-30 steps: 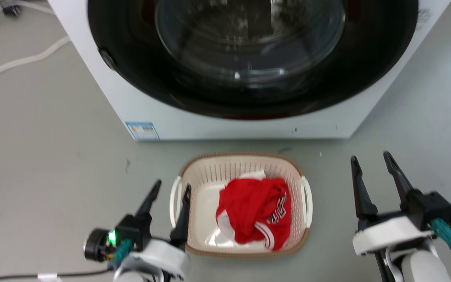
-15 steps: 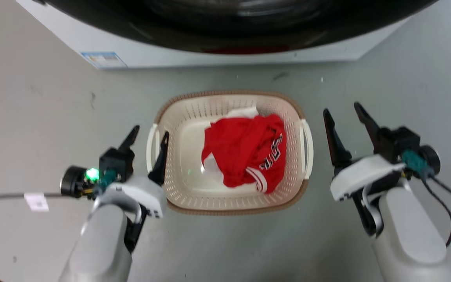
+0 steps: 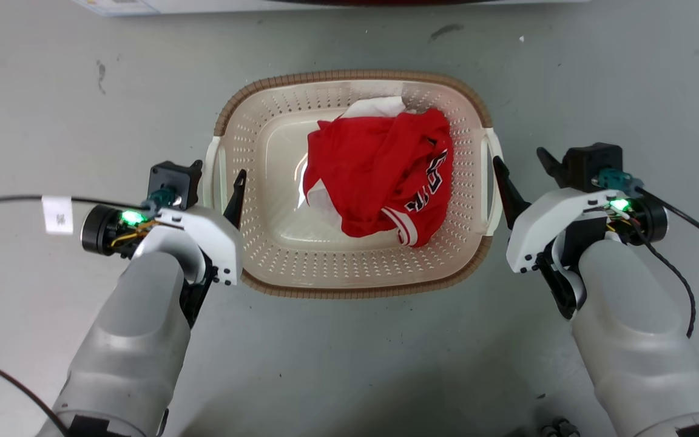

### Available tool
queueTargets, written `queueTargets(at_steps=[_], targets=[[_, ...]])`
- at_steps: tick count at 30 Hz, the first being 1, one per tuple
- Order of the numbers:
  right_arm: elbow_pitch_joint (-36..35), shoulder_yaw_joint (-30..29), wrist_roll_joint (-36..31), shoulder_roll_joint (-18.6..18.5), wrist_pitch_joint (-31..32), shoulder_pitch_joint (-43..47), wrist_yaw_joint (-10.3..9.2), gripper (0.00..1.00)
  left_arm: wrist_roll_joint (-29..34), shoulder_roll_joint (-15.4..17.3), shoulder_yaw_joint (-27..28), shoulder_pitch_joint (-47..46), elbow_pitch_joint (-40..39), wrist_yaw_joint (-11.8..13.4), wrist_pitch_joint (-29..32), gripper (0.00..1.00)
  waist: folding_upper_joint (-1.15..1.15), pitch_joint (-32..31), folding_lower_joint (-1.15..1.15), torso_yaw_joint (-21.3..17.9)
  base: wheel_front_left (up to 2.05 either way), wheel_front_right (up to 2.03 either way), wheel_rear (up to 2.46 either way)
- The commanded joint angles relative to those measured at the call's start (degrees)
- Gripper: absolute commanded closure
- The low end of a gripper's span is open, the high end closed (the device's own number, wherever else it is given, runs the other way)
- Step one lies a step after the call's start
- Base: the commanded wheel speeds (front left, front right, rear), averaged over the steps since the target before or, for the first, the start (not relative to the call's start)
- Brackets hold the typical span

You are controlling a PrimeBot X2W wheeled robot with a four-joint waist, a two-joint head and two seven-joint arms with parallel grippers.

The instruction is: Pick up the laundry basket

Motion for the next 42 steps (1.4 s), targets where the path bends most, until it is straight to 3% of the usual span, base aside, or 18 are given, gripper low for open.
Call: queueTargets(at_steps=[1,9,19,26,42], targets=[[1.4,0.7,0.8,-0.1,0.6,-1.5,-0.04,0.00,-0.8,0.3,-0.9,-1.4,1.1,0.0,0.6,0.00,0.00,0.8,-0.01,0.4,0.00,0.00,0.00],[9.1,3.4,3.5,-0.1,4.3,-6.5,-0.04,0.00,-6.3,0.8,-7.1,-5.8,6.3,0.0,5.0,0.00,0.00,2.5,-0.01,1.0,0.00,0.00,0.00],[15.1,7.9,7.7,-0.1,9.6,-11.6,-0.04,0.00,-14.6,2.9,-14.8,-8.7,6.1,0.0,11.3,0.00,0.00,4.6,-0.01,1.3,0.00,0.00,0.00],[16.9,11.1,10.0,-0.1,12.7,-14.2,-0.04,0.00,-18.5,4.7,-19.4,-10.6,5.2,0.0,12.4,0.00,0.00,5.9,-0.01,1.5,0.00,0.00,0.00],[20.2,13.5,12.0,-0.1,12.2,-17.1,-0.04,0.00,-25.2,6.2,-26.4,-13.0,5.4,0.0,12.7,0.00,0.00,7.2,-0.01,1.8,0.00,0.00,0.00]])
